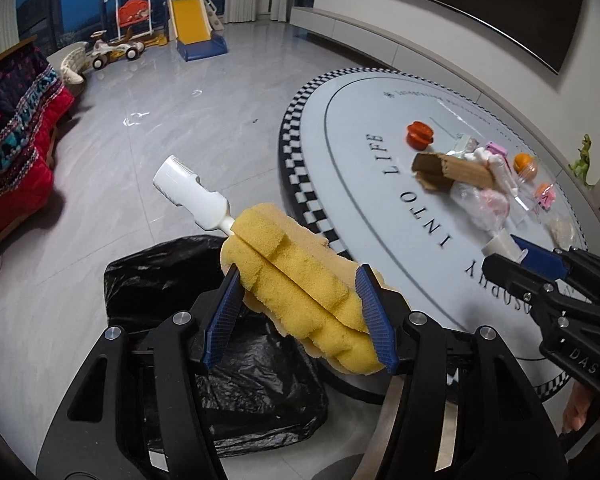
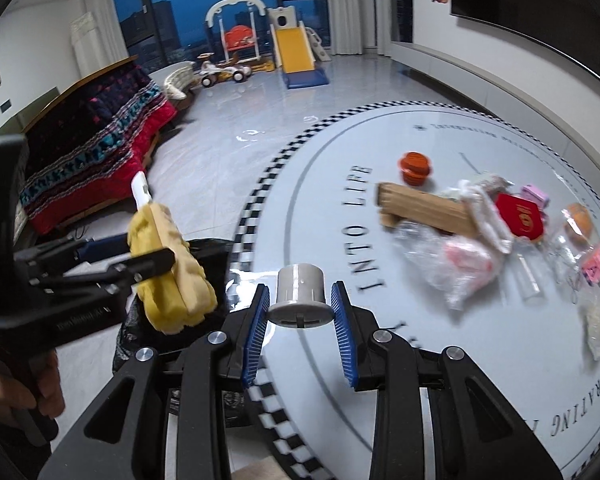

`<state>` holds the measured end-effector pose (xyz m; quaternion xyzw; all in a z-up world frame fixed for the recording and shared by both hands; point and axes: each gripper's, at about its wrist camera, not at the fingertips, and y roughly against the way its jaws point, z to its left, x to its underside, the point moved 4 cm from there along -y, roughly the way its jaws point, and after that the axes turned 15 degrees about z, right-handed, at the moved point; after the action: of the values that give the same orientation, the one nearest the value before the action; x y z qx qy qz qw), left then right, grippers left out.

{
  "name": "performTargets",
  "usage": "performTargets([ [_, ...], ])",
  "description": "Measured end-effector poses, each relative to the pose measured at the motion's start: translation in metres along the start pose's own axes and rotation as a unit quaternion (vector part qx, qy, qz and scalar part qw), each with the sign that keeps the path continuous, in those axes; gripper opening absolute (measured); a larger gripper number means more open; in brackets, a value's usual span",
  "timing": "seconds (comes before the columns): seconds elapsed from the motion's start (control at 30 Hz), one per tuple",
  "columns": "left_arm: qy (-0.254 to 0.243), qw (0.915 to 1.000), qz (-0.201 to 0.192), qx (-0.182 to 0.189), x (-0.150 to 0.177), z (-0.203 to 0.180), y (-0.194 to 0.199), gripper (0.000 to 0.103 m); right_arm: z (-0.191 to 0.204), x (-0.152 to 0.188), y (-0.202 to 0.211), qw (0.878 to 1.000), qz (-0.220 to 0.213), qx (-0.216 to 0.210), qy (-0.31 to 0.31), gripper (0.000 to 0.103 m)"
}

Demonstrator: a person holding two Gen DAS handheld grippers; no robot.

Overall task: Collect trash
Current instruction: 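Carry the sponge brush and white cap to the black trash bag, then open both grippers to drop the sponge brush and cap into the bag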

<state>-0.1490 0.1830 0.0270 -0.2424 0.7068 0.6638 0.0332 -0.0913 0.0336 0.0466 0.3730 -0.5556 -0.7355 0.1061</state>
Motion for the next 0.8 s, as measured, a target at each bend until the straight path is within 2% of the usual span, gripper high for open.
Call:
performTargets([
  [0.2, 0.028, 0.9990, 0.019, -0.030, 0.037, 0.044, -0.019, 0.057, 0.050, -0.004, -0.016, 0.999, 0.011, -0.035, 0.034, 0.034],
  [0.4, 0.077, 0.9936, 0.056, -0.060, 0.069, 0.092, -0.046, 0.060, 0.099, -0.008, -0.040, 0.995, 0.034, -0.061, 0.073, 0.034],
  [0.43, 0.084, 0.9926, 0.061, -0.063, 0.073, 0.099, -0.050, 0.064, 0.105, -0.008, -0.042, 0.994, 0.037, -0.064, 0.078, 0.034],
  [0.47, 0.089, 0.9915, 0.066, -0.067, 0.076, 0.104, -0.053, 0.076, 0.112, -0.010, -0.045, 0.993, 0.041, -0.070, 0.084, 0.034],
  [0.5, 0.096, 0.9901, 0.069, -0.076, 0.079, 0.110, -0.055, 0.089, 0.118, -0.010, -0.048, 0.992, 0.047, -0.077, 0.091, 0.036],
  [0.53, 0.102, 0.9879, 0.072, -0.092, 0.081, 0.114, -0.057, 0.097, 0.124, -0.011, -0.053, 0.991, 0.056, -0.079, 0.094, 0.053],
  [0.57, 0.107, 0.9854, 0.079, -0.106, 0.083, 0.117, -0.059, 0.097, 0.126, -0.012, -0.055, 0.991, 0.057, -0.076, 0.090, 0.067],
  [0.6, 0.111, 0.9837, 0.085, -0.113, 0.086, 0.120, -0.061, 0.097, 0.127, -0.013, -0.055, 0.992, 0.050, -0.076, 0.086, 0.067],
  [0.8, 0.123, 0.9826, 0.094, -0.103, 0.094, 0.127, -0.063, 0.097, 0.123, -0.010, -0.058, 0.992, 0.049, -0.079, 0.082, 0.067],
])
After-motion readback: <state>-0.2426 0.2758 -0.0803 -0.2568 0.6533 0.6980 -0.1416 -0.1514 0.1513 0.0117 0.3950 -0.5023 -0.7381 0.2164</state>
